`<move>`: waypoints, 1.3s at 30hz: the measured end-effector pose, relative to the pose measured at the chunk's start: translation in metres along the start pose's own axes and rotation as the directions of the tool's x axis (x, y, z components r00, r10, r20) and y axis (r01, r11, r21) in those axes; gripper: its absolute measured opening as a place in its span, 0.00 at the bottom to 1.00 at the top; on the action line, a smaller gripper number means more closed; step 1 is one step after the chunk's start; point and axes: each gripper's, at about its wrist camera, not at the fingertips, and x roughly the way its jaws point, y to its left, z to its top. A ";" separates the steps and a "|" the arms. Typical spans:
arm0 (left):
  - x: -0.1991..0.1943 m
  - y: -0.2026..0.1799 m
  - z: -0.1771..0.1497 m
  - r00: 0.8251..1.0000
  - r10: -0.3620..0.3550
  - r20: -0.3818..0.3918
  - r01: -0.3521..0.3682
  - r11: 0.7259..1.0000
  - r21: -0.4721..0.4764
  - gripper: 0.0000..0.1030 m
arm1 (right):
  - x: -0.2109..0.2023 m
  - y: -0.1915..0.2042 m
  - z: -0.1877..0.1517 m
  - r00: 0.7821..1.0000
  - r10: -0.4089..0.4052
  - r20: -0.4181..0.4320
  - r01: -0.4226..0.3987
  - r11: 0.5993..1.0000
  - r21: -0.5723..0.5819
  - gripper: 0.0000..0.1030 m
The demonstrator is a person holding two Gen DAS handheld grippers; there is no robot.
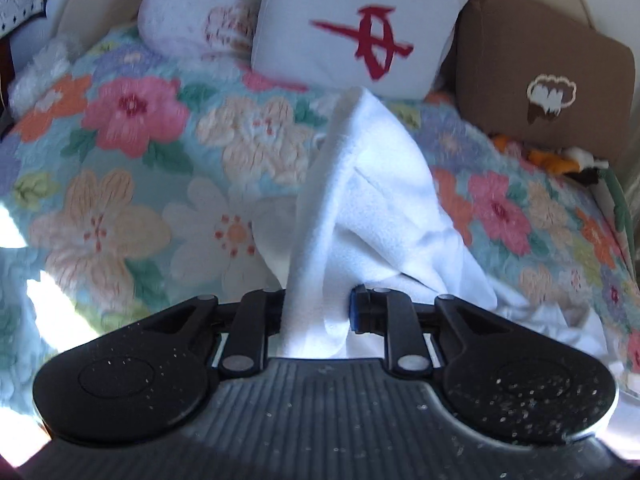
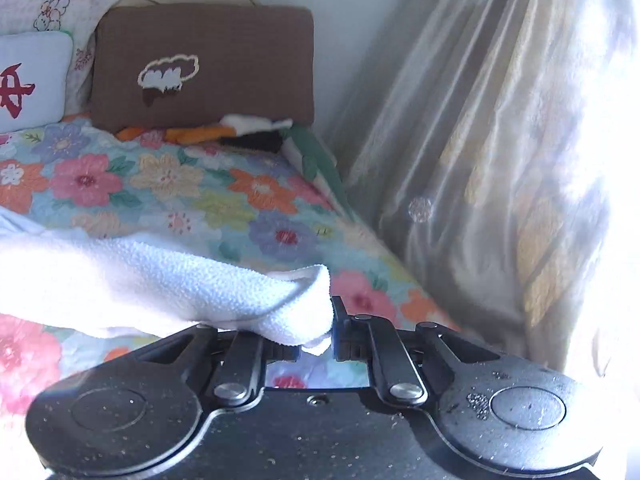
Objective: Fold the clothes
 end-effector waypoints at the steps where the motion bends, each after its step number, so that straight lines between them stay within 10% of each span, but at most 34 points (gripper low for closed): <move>1: 0.003 0.004 -0.008 0.999 -0.013 -0.034 0.013 1.000 0.000 0.20 | 0.009 0.001 -0.013 0.998 0.023 -0.057 -0.022 1.000 0.010 0.13; 7: 0.022 0.028 -0.029 0.981 -0.085 -0.174 0.070 0.993 -0.096 0.25 | 0.044 0.014 -0.069 0.940 0.131 -0.314 -0.117 0.991 0.064 0.15; 13: 0.000 0.032 -0.020 0.987 -0.098 -0.131 0.091 0.994 -0.055 0.63 | 0.053 0.025 -0.097 0.822 0.280 -0.495 -0.223 0.959 0.172 0.33; 15: -0.003 0.034 -0.018 0.980 -0.127 -0.150 0.124 0.992 -0.028 0.63 | 0.041 0.026 -0.101 0.779 0.358 -0.514 -0.274 0.933 0.235 0.49; 23: -0.018 -0.004 -0.035 0.974 -0.191 -0.122 0.211 0.961 0.179 0.71 | -0.002 0.031 -0.069 0.680 0.628 -0.378 -0.501 0.775 0.386 0.59; 34: -0.039 -0.050 -0.064 0.979 -0.146 -0.142 0.192 0.897 0.399 0.72 | 0.006 0.085 -0.019 0.695 0.649 -0.308 -0.607 0.760 0.232 0.63; 39: -0.055 -0.065 -0.059 0.962 -0.248 -0.112 0.271 0.841 0.469 0.72 | 0.015 0.091 -0.008 0.720 0.632 -0.286 -0.600 0.774 0.203 0.66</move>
